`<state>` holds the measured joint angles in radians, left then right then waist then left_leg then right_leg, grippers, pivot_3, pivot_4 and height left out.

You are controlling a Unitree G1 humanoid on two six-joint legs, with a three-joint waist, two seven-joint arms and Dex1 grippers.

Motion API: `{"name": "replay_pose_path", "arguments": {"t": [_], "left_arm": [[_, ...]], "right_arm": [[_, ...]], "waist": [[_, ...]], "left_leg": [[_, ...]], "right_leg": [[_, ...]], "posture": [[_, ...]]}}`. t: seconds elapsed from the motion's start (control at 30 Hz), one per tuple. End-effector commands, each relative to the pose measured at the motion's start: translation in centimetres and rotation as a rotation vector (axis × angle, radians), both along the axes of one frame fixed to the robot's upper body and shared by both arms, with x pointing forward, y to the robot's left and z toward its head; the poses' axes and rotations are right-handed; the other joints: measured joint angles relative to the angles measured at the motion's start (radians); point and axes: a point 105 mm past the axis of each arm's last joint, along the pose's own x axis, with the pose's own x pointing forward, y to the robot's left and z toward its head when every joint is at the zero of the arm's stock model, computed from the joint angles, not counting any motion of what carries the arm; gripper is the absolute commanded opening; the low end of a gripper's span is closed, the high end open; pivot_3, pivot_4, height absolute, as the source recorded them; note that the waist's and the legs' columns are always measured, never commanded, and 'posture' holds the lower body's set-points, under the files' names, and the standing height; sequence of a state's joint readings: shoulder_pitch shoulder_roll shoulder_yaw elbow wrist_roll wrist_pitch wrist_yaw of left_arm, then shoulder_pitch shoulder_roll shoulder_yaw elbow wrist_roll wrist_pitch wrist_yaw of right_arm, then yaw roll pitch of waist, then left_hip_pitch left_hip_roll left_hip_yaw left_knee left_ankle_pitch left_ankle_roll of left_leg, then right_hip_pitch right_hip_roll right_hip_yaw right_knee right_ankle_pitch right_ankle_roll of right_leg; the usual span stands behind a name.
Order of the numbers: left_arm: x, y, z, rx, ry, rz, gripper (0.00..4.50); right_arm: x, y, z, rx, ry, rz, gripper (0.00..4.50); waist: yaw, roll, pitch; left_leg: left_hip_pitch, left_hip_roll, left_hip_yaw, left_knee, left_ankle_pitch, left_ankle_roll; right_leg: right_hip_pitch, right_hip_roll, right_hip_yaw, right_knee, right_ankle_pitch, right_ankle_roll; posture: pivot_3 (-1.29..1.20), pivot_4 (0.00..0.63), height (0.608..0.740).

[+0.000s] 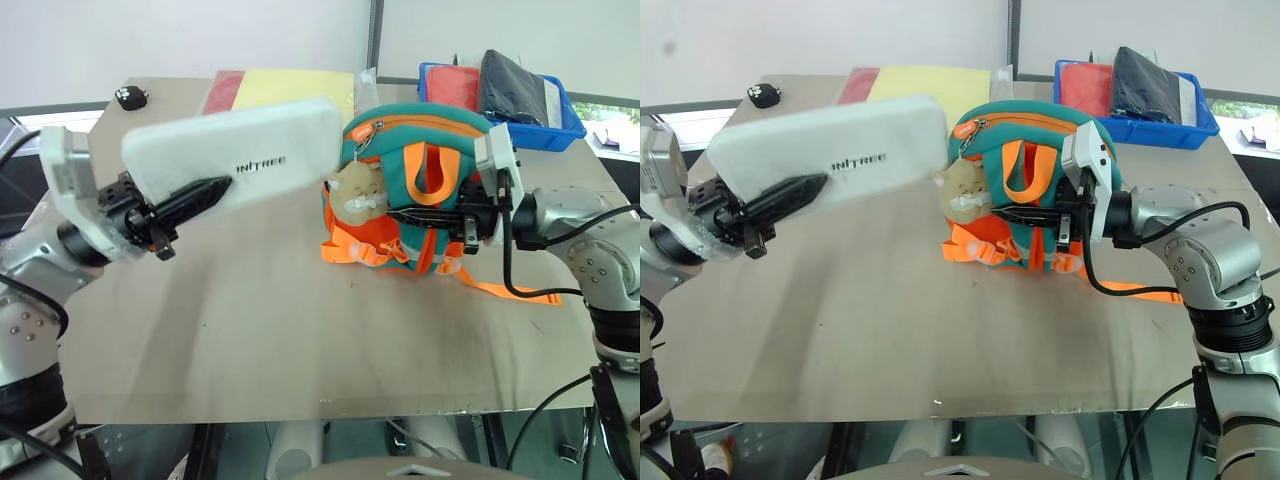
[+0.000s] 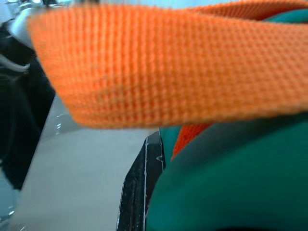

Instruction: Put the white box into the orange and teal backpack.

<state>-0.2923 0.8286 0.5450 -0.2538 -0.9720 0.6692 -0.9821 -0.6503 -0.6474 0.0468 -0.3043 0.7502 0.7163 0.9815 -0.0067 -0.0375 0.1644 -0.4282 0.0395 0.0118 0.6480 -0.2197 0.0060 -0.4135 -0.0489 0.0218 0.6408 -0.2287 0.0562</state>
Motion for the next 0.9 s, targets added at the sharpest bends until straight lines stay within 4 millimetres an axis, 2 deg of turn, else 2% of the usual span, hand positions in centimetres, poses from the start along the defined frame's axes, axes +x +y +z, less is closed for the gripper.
{"name": "replay_pose_path", "arguments": {"t": [0.03,0.1,0.2,0.47,0.67,0.83,0.9], "left_arm": [[-0.3,1.3,2.3,-0.031,-0.090,0.002,1.07],[0.0,1.5,2.3,-0.028,-0.095,-0.004,1.07],[0.4,0.6,1.6,0.021,-0.105,-0.038,1.07],[-0.4,-3.1,-2.0,0.191,-0.109,-0.209,1.07],[0.4,-5.4,-2.7,0.303,-0.218,-0.245,1.07],[1.7,-7.9,-3.1,0.426,-0.281,-0.267,1.07],[3.6,-10.0,-3.3,0.504,-0.284,-0.203,1.07]], "right_arm": [[0.1,-1.2,0.9,0.014,-0.041,-0.018,0.03],[0.3,-1.6,0.7,0.012,-0.044,-0.034,0.03],[0.3,-1.8,0.8,0.023,-0.046,-0.037,0.03],[-0.2,-1.5,1.4,0.048,-0.059,-0.047,0.03],[-0.8,-0.6,2.2,0.052,-0.064,-0.019,0.03],[-1.3,0.0,2.9,0.053,-0.075,0.011,0.03],[-1.6,0.6,3.2,0.055,-0.081,0.032,0.03]], "waist": [[-0.003,0.000,0.000],[-0.004,0.000,0.000],[-0.004,0.000,0.000],[-0.003,0.000,0.000],[0.003,0.000,0.000],[0.003,0.000,0.000],[0.007,0.000,0.000]], "left_leg": [[0.000,0.000,0.000,0.000,0.000,0.000],[0.000,0.000,0.000,0.000,0.000,0.000],[0.000,0.000,0.000,0.000,0.000,0.000],[0.000,0.000,0.000,0.000,0.000,0.000],[0.000,0.000,0.000,0.001,0.000,0.000],[-0.001,0.000,0.000,0.001,0.000,0.000],[-0.001,0.000,0.000,0.001,0.000,0.000]], "right_leg": [[0.000,0.000,0.000,0.000,0.000,0.000],[0.000,0.000,0.000,0.000,0.000,0.000],[0.000,0.000,0.000,0.000,0.000,0.000],[0.000,0.000,0.000,0.000,0.000,0.000],[0.000,0.000,0.000,0.000,0.000,0.000],[0.000,0.000,0.000,0.000,0.000,0.000],[0.000,0.001,0.000,0.001,0.000,0.000]], "posture": [[0.00,0.150,0.740],[0.00,0.150,0.740],[0.00,0.150,0.740],[0.00,0.150,0.740],[0.00,0.150,0.740],[0.00,0.150,0.740],[0.00,0.150,0.740]]}}
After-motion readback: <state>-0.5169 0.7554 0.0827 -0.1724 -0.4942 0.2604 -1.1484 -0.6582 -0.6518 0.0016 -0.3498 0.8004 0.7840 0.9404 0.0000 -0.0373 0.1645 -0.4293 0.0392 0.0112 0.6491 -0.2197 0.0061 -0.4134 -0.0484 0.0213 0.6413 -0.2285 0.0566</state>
